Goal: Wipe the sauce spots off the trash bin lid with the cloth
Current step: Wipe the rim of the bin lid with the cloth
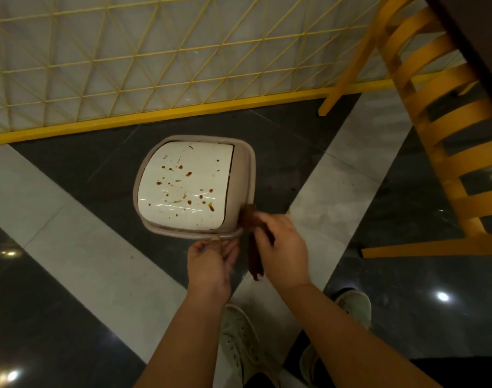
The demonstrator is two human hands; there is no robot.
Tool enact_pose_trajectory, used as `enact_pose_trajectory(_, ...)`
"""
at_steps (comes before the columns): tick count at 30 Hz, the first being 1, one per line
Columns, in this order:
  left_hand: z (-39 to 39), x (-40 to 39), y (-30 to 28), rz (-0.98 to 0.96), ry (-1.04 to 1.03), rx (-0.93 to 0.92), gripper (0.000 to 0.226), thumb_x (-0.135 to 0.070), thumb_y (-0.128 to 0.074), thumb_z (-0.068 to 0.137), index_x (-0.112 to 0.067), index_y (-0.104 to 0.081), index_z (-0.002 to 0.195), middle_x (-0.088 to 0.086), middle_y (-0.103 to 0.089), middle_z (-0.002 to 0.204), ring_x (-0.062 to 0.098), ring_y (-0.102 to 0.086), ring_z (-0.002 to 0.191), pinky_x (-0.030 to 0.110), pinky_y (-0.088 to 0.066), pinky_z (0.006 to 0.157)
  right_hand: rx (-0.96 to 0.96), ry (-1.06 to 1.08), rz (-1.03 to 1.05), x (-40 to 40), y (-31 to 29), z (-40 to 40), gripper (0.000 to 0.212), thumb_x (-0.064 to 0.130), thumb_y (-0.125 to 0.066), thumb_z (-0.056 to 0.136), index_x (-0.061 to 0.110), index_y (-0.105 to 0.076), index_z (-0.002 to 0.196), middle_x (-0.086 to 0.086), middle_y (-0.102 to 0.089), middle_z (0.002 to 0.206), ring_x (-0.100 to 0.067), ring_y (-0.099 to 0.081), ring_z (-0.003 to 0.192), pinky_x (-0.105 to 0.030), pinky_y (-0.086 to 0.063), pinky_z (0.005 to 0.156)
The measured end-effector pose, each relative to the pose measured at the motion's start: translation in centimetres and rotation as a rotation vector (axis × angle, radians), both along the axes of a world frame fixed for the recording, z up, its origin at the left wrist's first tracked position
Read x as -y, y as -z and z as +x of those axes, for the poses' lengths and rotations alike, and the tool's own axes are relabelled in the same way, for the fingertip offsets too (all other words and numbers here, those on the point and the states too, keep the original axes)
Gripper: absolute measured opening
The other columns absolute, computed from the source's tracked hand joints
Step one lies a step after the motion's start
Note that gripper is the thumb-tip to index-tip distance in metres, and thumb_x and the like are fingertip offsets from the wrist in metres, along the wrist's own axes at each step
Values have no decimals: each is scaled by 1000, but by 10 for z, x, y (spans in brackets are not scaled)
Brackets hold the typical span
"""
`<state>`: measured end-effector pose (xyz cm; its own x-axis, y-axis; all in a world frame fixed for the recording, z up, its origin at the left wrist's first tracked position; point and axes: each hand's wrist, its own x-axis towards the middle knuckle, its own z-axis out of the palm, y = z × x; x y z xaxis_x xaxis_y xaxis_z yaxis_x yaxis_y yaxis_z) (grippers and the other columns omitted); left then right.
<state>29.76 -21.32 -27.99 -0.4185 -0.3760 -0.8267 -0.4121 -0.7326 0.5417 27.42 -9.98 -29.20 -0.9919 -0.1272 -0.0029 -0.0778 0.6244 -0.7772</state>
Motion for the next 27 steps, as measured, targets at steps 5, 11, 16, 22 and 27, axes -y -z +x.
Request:
enact_pose_trajectory(5, -3, -3, 0, -11, 45, 29, 31, -6, -51, 97, -6, -52, 128, 16, -69, 110, 24, -69, 99, 36, -53, 90, 104, 14, 79, 3, -2, -11, 28, 21, -53, 93, 22, -61, 120, 0, -61, 105, -13, -60, 87, -18, -46, 75)
enact_pose_trajectory(11, -2, -5, 0, -11, 73, 48, 26, -8, -54, 96, -12, -53, 122, 9, -71, 110, 20, -68, 101, 41, -43, 106, 81, -14, 153, -6, -2, -26, 25, 21, -53, 94, 24, -64, 115, -1, -60, 101, -12, -58, 80, -16, -42, 67)
enact_pose_trajectory(16, -4, -13, 2, 55, 75, 14, 31, -11, -54, 96, -10, -53, 128, 10, -70, 114, 20, -64, 108, 37, -40, 108, 125, 0, 157, -8, -2, -14, 25, 22, -53, 94, 23, -63, 117, 2, -61, 101, -8, -56, 79, -16, -42, 69)
enact_pose_trajectory(22, -2, -24, -2, 211, 304, 69, 44, -15, -55, 97, -13, -47, 139, 9, -59, 134, 25, -51, 124, 41, -36, 105, 145, 145, 113, -31, -6, -27, 25, 28, -53, 94, 29, -61, 118, 6, -57, 99, -9, -57, 84, -23, -48, 71)
enact_pose_trajectory(27, 15, 21, -12, 112, 98, 318, 29, 4, -48, 93, 0, -57, 121, 19, -61, 117, 28, -59, 103, 36, -46, 87, 294, 147, 14, -30, -13, -29, 19, 39, -52, 93, 36, -59, 110, 13, -59, 89, -3, -57, 79, -13, -40, 61)
